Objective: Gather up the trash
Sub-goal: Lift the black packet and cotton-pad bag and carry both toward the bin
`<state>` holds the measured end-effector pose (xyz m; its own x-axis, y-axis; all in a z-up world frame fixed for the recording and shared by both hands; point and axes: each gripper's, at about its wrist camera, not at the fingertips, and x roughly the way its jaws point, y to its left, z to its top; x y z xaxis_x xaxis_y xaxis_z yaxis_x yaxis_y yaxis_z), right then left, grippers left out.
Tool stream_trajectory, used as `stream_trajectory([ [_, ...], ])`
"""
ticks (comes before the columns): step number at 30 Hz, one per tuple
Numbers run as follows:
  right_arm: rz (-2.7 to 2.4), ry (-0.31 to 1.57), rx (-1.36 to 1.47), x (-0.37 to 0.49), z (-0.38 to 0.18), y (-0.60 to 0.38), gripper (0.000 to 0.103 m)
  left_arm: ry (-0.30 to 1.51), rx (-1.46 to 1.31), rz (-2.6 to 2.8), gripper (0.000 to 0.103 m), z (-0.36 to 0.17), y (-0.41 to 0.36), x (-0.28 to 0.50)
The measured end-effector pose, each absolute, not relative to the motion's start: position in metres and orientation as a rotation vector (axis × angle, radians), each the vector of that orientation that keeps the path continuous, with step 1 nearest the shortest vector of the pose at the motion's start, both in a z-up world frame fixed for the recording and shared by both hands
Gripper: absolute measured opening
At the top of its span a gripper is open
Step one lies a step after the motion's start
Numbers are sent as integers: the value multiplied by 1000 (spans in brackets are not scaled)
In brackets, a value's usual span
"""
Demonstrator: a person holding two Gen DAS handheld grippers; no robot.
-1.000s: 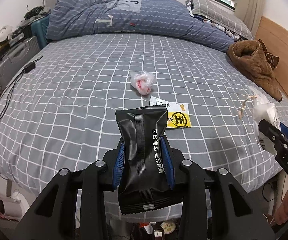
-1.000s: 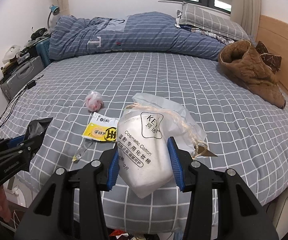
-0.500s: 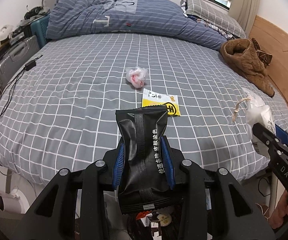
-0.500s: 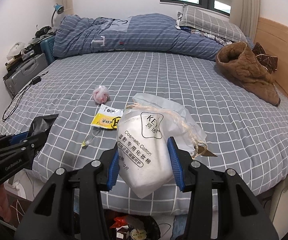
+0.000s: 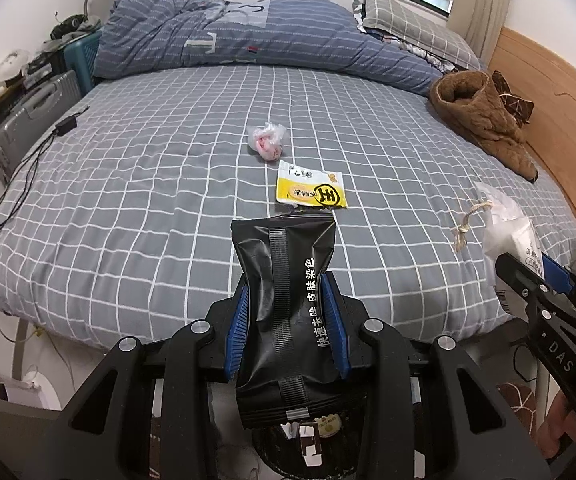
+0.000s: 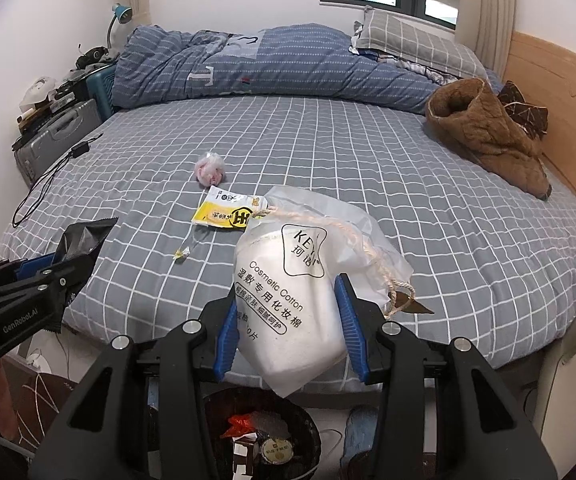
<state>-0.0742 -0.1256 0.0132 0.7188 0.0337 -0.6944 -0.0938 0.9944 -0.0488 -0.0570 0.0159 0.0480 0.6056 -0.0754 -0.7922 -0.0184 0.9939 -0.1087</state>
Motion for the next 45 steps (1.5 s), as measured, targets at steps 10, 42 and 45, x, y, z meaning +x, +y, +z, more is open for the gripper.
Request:
stream_trajectory([
  [10,76,777,-92,-105,9,-122,43,918,-105,-40,34,50,9,-86],
  [42,97,832,-73,-193,-61,-116,43,971,-121,-49,34,-16,1,-185],
  [45,100,854,-69,-197,-77,-114,43,986,-119,-46,34,-29,2,-187],
])
